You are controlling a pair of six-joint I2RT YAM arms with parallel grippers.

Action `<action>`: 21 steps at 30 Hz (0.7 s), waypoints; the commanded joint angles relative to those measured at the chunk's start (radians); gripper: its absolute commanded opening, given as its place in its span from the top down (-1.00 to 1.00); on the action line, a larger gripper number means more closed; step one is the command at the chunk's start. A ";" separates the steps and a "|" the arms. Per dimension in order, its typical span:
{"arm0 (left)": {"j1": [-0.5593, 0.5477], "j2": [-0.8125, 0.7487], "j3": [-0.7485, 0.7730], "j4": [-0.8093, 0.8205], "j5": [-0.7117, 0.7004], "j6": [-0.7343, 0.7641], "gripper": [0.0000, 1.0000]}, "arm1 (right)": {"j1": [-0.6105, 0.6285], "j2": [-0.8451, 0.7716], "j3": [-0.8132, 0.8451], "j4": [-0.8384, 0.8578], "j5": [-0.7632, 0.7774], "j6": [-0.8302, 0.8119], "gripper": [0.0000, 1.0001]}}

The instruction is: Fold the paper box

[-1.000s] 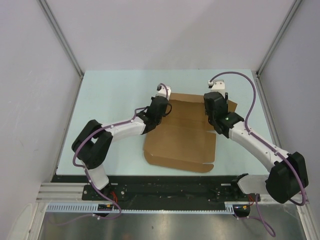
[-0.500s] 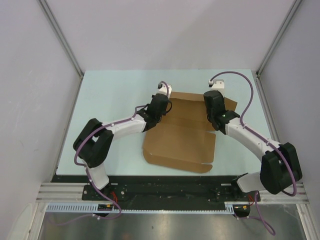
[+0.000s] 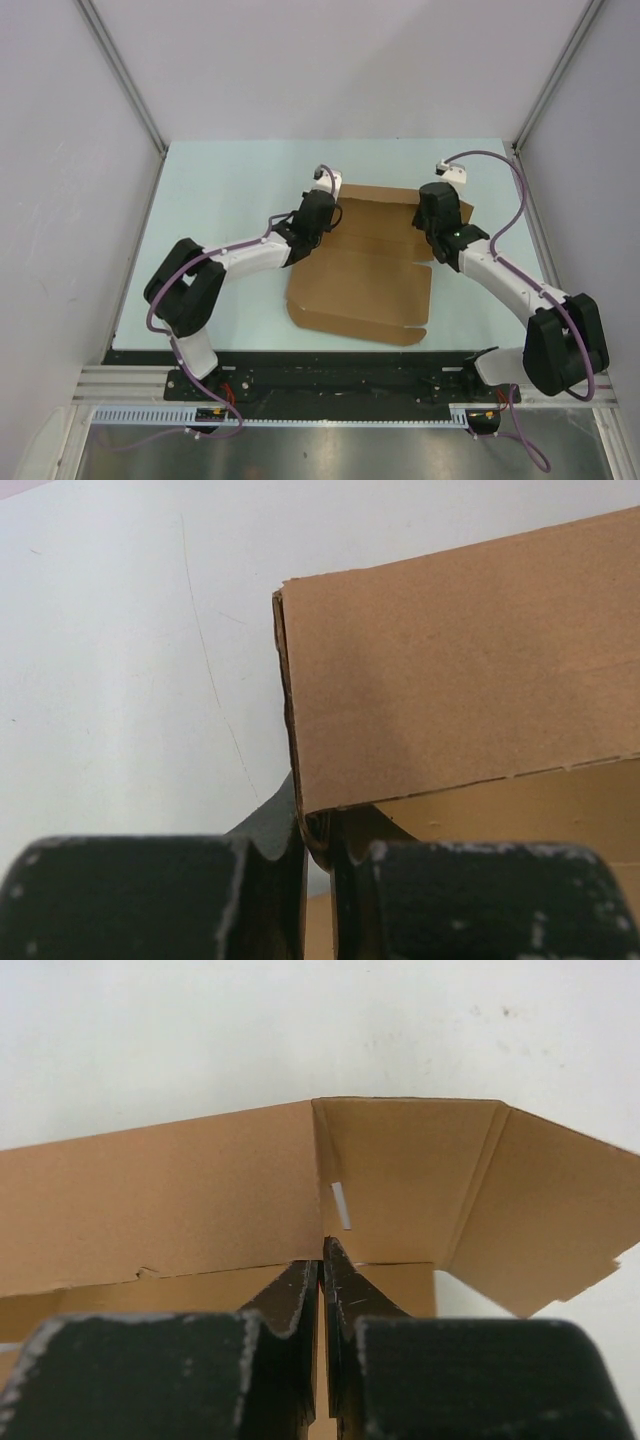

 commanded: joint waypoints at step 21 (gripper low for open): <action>0.006 -0.015 -0.071 -0.154 -0.056 -0.033 1.00 | -0.049 -0.320 -0.115 -0.157 -0.082 0.180 -0.24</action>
